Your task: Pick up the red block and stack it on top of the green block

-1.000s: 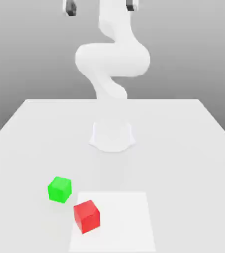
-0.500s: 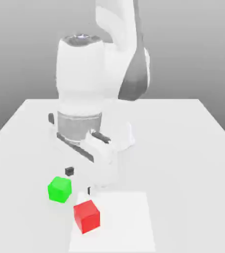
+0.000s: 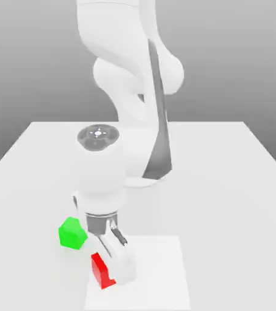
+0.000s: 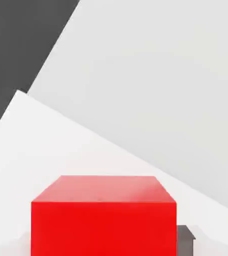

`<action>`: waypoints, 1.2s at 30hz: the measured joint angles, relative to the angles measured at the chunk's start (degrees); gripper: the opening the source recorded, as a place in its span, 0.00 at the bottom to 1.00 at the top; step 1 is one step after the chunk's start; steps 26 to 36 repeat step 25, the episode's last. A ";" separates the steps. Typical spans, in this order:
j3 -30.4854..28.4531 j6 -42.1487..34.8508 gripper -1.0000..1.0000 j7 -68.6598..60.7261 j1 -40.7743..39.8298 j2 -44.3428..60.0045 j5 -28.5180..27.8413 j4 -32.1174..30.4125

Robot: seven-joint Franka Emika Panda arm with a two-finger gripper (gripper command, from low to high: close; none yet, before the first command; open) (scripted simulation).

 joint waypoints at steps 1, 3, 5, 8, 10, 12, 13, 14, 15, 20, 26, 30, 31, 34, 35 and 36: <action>0.45 -1.47 0.00 -0.49 -0.32 -1.73 0.66 -0.26; 1.19 -4.75 0.00 -1.46 -0.77 -5.63 1.99 -0.85; 1.13 -7.72 0.00 -2.19 -1.09 -9.68 3.29 -1.93; -0.89 -9.86 0.00 -1.44 -4.73 -15.74 4.62 -5.92; -1.98 -10.84 0.00 -0.36 -6.99 -19.79 5.02 -8.99; -3.28 -11.72 0.00 0.97 -8.74 -23.83 5.07 -12.14; -4.00 -12.14 0.00 1.72 -9.89 -25.86 4.96 -13.73; -4.65 -12.37 0.00 2.45 -11.05 -27.57 4.80 -15.18; -4.94 -11.53 0.00 2.82 -11.69 -27.39 4.67 -15.84; -5.36 -2.87 0.00 3.38 -12.22 -19.06 4.34 -16.14; -5.41 0.93 1.00 3.05 -11.85 -15.10 4.81 -16.00; -5.41 0.93 1.00 3.05 -11.85 -15.10 4.81 -16.00; -5.41 0.93 1.00 3.05 -11.85 -15.10 4.81 -16.00; -5.41 0.93 1.00 3.05 -11.85 -15.10 4.81 -16.00; -5.41 0.93 1.00 3.05 -11.85 -15.10 4.81 -16.00; -5.41 0.93 1.00 3.05 -11.85 -15.10 4.81 -16.00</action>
